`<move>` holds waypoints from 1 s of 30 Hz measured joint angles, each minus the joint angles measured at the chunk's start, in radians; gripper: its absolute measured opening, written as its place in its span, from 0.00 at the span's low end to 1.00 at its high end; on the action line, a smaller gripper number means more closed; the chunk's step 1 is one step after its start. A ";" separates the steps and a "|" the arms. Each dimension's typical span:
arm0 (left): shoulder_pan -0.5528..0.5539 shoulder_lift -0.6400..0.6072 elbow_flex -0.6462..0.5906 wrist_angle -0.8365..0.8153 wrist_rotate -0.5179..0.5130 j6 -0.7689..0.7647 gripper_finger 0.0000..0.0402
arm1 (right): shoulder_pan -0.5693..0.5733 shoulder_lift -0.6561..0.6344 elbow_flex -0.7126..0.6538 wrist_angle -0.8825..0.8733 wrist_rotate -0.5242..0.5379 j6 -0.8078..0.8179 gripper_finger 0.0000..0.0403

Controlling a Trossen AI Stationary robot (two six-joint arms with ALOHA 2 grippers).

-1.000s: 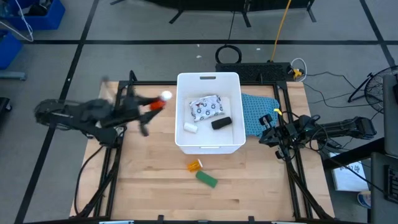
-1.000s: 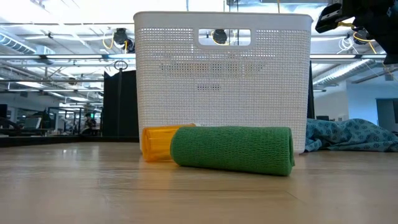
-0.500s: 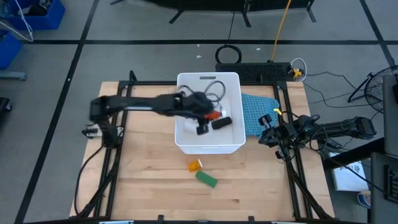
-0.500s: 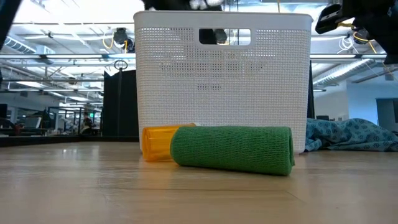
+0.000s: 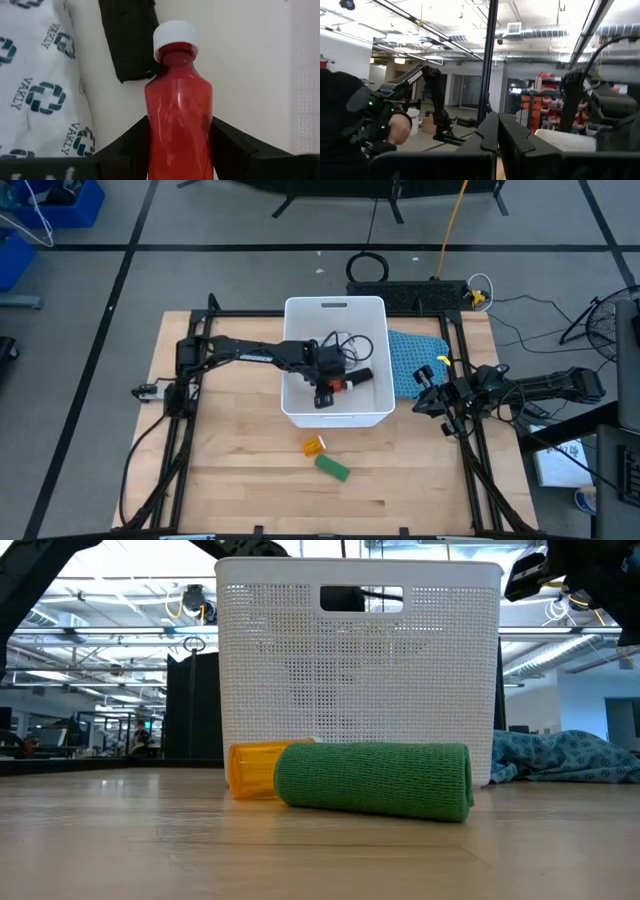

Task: Pick & place medical supplies in basket/bin
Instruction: Put the red pill bottle into the white bin, then put the green bandage into the white bin

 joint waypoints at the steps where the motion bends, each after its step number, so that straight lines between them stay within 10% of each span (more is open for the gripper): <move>1: 0.000 0.000 0.000 0.000 0.004 0.009 0.42 | 0.000 0.000 0.000 0.007 0.000 -0.014 0.00; 19: -0.003 -0.015 0.108 -0.119 0.024 0.147 0.87 | 0.000 0.000 0.000 0.022 -0.001 -0.121 0.00; 25: -0.015 -0.158 0.302 -0.427 -0.072 0.182 0.86 | 0.000 0.000 0.000 0.036 0.005 -0.175 0.00; 30: -0.057 -0.431 0.207 -0.490 -0.198 0.131 0.71 | 0.000 0.000 0.000 0.056 0.057 -0.155 0.00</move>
